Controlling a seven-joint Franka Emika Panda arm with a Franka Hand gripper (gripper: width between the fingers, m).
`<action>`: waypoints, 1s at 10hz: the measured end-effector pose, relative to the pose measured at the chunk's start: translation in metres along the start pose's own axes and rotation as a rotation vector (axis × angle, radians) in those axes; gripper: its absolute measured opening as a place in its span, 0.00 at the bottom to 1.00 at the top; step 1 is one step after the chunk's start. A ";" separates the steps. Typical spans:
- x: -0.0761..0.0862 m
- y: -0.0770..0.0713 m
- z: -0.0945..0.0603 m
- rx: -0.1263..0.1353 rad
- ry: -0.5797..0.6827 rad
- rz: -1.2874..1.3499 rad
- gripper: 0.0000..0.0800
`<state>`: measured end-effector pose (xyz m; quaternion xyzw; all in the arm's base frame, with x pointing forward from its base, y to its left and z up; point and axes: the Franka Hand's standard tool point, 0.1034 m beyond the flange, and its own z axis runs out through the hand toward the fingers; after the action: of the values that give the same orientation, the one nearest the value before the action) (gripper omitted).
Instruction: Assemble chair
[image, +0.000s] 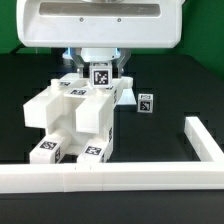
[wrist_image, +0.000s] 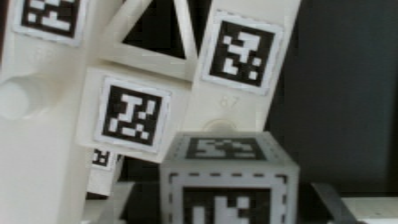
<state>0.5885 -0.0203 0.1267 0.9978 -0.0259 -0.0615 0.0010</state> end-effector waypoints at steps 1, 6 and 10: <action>0.000 0.000 0.000 0.000 0.000 0.000 0.36; 0.002 0.001 0.002 -0.003 0.012 0.001 0.36; 0.004 0.002 0.001 -0.005 0.017 0.002 0.36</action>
Offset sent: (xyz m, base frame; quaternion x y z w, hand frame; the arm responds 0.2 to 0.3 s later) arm -0.0115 0.0012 -0.0077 -0.0037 0.0091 -0.0007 1.0000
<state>0.5927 -0.0225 0.1247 0.9982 -0.0267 -0.0531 0.0039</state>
